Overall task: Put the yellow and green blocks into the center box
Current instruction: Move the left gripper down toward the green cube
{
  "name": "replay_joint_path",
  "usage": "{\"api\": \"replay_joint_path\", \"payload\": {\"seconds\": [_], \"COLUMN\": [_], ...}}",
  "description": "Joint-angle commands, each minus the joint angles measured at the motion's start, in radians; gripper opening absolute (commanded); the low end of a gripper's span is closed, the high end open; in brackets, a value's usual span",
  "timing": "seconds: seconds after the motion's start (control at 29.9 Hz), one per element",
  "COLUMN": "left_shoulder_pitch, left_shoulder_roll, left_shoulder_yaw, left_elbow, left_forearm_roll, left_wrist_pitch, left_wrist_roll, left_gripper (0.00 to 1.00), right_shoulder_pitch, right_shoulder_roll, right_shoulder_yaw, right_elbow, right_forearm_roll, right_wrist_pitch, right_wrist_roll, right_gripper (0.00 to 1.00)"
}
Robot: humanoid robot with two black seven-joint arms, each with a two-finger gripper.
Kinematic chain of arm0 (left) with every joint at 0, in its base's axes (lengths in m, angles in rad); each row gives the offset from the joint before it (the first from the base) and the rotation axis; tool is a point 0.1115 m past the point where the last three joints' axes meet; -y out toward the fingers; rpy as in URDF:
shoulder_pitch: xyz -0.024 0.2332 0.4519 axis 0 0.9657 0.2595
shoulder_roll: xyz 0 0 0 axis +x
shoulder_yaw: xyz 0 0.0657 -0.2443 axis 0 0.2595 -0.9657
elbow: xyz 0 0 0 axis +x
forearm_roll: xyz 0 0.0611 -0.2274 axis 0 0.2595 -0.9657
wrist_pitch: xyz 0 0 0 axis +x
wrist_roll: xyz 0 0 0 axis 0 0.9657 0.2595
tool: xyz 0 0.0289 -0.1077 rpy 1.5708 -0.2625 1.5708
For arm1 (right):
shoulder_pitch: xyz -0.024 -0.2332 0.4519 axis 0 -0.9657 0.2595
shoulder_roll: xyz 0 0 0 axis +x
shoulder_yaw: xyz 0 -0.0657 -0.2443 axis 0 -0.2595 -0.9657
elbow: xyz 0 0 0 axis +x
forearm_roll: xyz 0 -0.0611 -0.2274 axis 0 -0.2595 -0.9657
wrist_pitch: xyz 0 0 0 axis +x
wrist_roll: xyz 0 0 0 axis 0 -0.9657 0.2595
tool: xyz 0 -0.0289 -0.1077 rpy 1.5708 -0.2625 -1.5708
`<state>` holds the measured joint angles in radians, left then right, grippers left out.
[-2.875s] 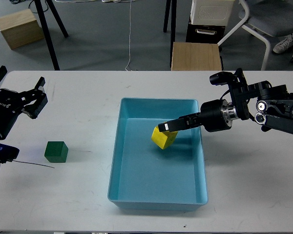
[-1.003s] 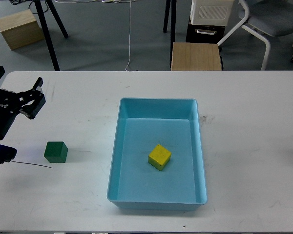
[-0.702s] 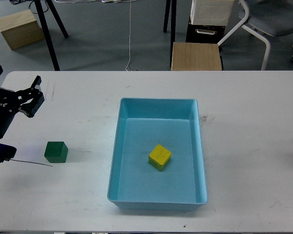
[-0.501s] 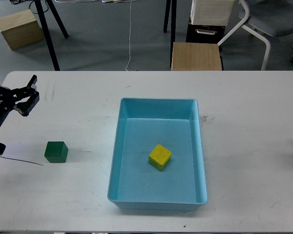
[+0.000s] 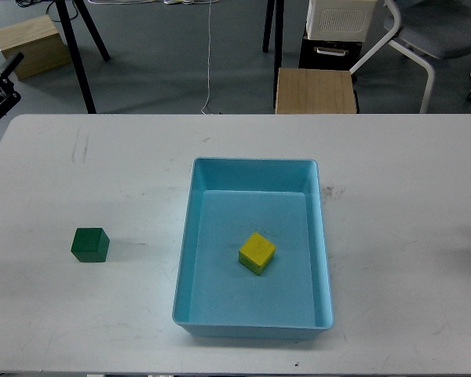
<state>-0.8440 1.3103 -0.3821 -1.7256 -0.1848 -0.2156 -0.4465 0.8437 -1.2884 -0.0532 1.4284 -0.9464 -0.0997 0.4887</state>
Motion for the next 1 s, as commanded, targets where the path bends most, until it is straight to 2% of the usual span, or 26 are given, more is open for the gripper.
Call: {"api": "replay_joint_path", "payload": {"seconds": [0.0, 0.03, 0.1, 0.23, 0.37, 0.6, 0.74, 0.87, 0.97], "left_shoulder_pitch": [-0.075, -0.084, -0.095, -0.101, -0.099, -0.101, -0.093, -0.089, -0.089], "left_shoulder_roll": [0.046, 0.053, 0.058, 0.073, 0.081, 0.095, 0.089, 0.093, 0.096], "left_shoulder_yaw": [0.000, 0.000, -0.001, 0.002, 0.017, 0.178, 0.294, 0.408, 0.440], "left_elbow": [-0.029, -0.037, -0.039, -0.039, -0.039, -0.039, -0.034, -0.037, -0.031], "left_forearm_roll": [0.180, 0.241, 0.348, 0.556, 0.758, 1.002, 1.146, 1.338, 1.459], "left_wrist_pitch": [0.019, 0.027, 0.035, 0.048, 0.053, 0.065, 0.114, 0.111, 0.113], "left_wrist_roll": [0.099, 0.127, 0.149, 0.157, 0.183, 0.175, 0.184, 0.184, 0.184], "left_gripper": [1.00, 1.00, 0.99, 0.94, 0.94, 0.94, 0.94, 0.94, 0.94], "right_shoulder_pitch": [-0.002, -0.002, -0.003, -0.003, -0.003, -0.003, -0.003, -0.003, -0.003], "right_shoulder_roll": [0.000, 0.000, 0.000, 0.003, 0.007, 0.023, 0.024, 0.024, 0.023], "right_shoulder_yaw": [0.000, 0.000, 0.000, 0.000, -0.002, -0.002, -0.002, -0.002, -0.002], "right_elbow": [0.001, 0.001, 0.001, 0.000, 0.000, -0.002, 0.000, 0.000, 0.001], "right_forearm_roll": [0.000, 0.000, 0.000, 0.000, 0.000, 0.000, 0.000, 0.000, 0.000], "right_wrist_pitch": [-0.011, -0.011, -0.015, -0.018, -0.018, -0.018, -0.018, -0.018, -0.018], "right_wrist_roll": [0.000, 0.000, 0.000, 0.000, 0.000, 0.000, 0.000, 0.000, 0.000], "right_gripper": [0.99, 0.99, 0.99, 0.99, 0.99, 0.99, 0.99, 0.99, 0.99]}}
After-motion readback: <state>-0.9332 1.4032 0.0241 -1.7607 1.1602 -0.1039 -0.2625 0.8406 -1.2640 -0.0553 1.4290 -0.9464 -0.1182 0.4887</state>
